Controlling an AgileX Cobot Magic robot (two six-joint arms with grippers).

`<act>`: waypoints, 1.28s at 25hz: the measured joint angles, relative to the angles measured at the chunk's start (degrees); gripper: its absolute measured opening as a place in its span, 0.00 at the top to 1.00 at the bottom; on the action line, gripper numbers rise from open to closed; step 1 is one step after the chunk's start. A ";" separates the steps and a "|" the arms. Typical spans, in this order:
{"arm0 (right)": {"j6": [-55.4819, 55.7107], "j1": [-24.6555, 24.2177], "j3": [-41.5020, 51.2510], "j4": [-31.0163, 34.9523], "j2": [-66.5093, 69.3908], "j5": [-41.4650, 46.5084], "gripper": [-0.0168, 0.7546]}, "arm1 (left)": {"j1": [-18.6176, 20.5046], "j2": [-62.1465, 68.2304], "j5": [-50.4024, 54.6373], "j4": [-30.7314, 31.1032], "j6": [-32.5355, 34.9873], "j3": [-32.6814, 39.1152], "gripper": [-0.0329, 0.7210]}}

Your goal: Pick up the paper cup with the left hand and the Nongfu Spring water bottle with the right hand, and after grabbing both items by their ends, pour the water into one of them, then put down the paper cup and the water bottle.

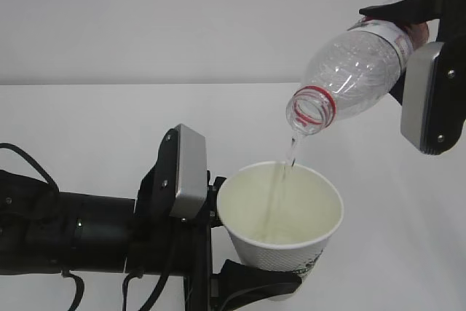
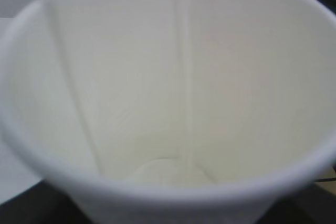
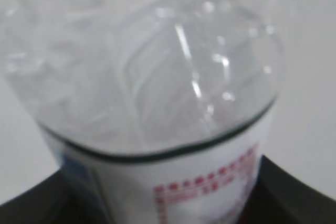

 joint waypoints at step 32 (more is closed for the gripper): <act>-0.94 0.00 0.00 0.00 0.00 -0.02 0.35 | 0.00 0.00 0.53 1.96 0.00 0.00 0.23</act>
